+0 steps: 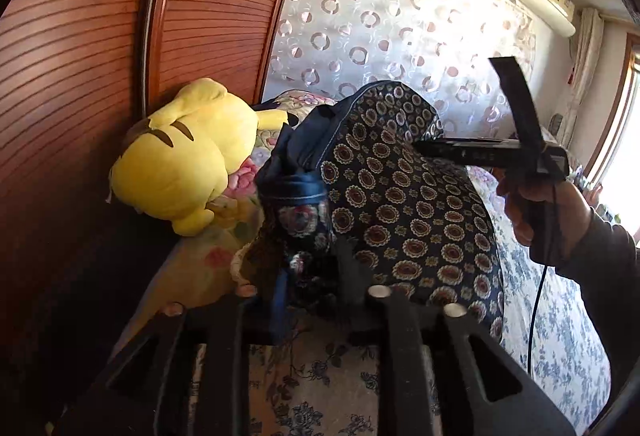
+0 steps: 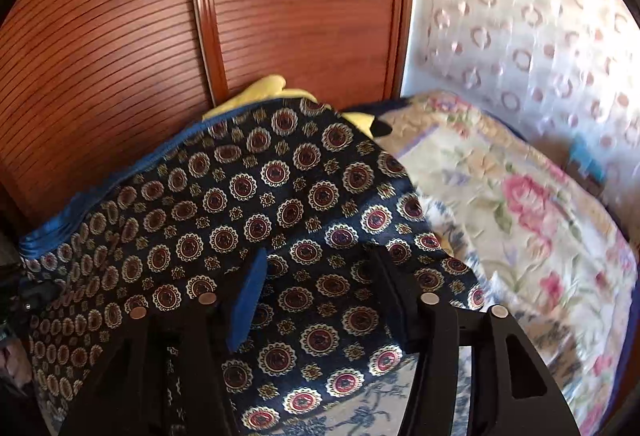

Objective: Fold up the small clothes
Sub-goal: 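Carry the folded shirt toward the yellow plush toy and lower it, then open both tools and release the shirt beside the yellow plush toy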

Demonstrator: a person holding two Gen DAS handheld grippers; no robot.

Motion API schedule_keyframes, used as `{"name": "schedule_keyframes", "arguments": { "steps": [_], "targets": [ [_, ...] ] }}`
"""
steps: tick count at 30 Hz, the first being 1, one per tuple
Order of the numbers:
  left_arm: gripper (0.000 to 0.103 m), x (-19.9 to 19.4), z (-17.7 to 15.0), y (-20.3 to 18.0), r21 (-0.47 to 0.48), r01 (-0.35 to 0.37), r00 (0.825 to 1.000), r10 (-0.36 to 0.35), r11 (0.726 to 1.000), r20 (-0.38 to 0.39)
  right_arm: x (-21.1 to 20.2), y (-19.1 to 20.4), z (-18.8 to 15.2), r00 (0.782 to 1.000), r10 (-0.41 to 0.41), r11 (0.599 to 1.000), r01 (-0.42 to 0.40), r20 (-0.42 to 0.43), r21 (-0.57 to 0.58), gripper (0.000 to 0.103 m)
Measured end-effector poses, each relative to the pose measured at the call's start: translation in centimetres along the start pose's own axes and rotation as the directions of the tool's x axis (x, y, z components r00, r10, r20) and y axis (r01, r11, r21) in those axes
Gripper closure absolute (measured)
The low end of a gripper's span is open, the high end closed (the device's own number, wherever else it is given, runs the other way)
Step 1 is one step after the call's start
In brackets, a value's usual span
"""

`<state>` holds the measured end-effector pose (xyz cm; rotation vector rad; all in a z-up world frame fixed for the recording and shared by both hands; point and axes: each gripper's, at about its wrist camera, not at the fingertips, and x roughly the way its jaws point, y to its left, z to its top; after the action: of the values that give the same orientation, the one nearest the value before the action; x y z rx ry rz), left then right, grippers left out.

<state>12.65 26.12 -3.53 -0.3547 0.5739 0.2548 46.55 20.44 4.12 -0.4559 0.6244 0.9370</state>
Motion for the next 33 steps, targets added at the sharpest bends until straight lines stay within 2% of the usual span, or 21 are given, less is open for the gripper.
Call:
{"name": "schedule_keyframes", "arguments": {
  "steps": [2,4,5,9,10,14,21,26,33],
  "targets": [
    [0.058,-0.3,0.1,-0.1,0.019,0.005,1.0,-0.005,1.0,0.01,0.4,0.0,0.2,1.0,-0.019,1.0,0.019,0.006,-0.021,0.04],
    [0.041,-0.7,0.3,-0.4,0.036,0.011,1.0,-0.011,0.999,0.017,0.2,0.4,0.2,0.999,-0.035,0.999,0.035,0.012,-0.033,0.038],
    [0.024,-1.1,0.3,-0.6,0.045,-0.001,0.999,-0.001,0.999,0.036,0.2,0.7,0.2,0.999,-0.039,0.999,0.039,0.012,-0.036,0.038],
    [0.016,-2.8,0.5,-1.0,0.076,-0.089,0.989,0.079,0.993,0.125,-1.6,2.0,-1.5,0.999,-0.047,0.998,0.048,0.028,-0.05,0.037],
    [0.015,-3.1,0.6,-1.1,0.085,-0.113,0.985,0.1,0.99,0.142,-1.9,2.3,-1.7,0.998,-0.051,0.997,0.053,0.031,-0.055,0.037],
    [0.014,-3.7,0.8,-1.1,0.101,-0.135,0.98,0.118,0.986,0.161,-3.6,3.1,-2.9,0.998,-0.051,0.997,0.053,0.047,-0.051,0.037],
    [0.014,-4.1,0.1,-1.8,0.115,-0.147,0.982,0.131,0.982,0.138,-7.2,4.5,-4.4,0.995,-0.044,0.999,0.046,0.093,-0.022,0.035],
    [0.014,-4.5,-0.5,-2.2,0.123,-0.115,0.988,0.1,0.986,0.119,-10.3,5.8,-6.4,0.992,-0.052,0.998,0.054,0.112,-0.013,0.034],
    [0.014,-6.3,-1.9,-4.7,0.155,-0.087,0.991,0.07,0.984,0.111,-15.4,7.1,-10.2,0.984,-0.079,0.997,0.074,0.16,0.038,0.031]
  ]
}}
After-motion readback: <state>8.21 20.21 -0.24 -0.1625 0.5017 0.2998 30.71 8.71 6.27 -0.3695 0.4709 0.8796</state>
